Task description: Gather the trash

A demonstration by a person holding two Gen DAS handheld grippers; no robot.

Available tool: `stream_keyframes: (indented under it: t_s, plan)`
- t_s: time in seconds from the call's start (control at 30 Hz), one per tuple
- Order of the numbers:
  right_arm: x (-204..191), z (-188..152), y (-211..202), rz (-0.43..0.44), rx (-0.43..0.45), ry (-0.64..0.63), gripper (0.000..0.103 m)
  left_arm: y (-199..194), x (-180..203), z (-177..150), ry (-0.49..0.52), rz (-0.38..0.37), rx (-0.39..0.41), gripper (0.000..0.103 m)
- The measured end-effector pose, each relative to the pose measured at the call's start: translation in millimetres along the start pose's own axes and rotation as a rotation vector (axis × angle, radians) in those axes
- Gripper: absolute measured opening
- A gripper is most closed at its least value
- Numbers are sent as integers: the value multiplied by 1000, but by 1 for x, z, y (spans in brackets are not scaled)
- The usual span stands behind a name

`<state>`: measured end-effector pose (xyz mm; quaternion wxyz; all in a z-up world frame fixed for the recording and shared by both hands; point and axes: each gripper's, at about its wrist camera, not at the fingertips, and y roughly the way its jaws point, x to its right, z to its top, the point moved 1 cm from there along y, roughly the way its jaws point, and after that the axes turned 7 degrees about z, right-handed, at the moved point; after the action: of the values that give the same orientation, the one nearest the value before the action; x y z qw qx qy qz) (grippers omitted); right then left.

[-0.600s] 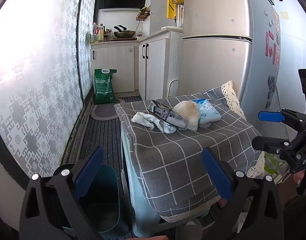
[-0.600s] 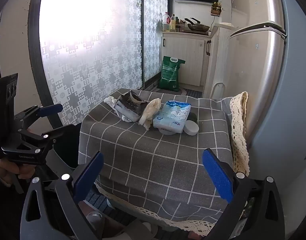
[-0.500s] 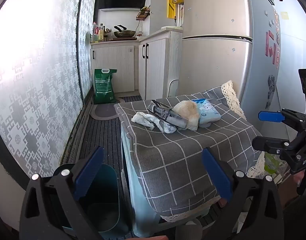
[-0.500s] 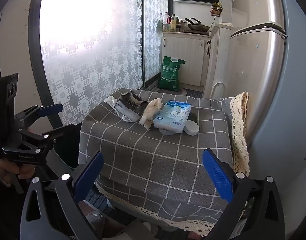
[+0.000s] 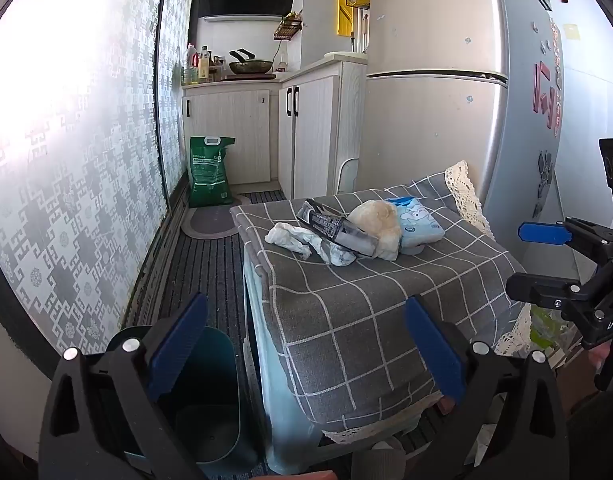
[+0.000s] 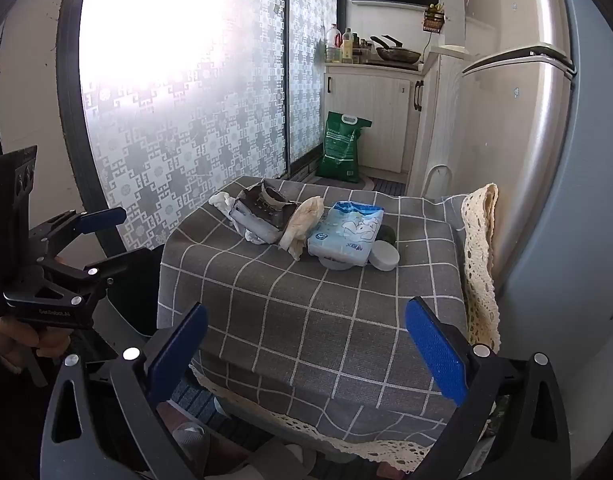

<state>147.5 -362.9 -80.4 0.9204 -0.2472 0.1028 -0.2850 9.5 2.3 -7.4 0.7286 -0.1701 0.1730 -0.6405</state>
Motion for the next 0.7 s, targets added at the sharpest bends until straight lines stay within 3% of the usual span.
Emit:
stream_keyframes:
  t_s: [0.7]
  plan:
    - [-1,0,3,-1,-1,-3,100,-2,-1,2,0,-2,-1,100]
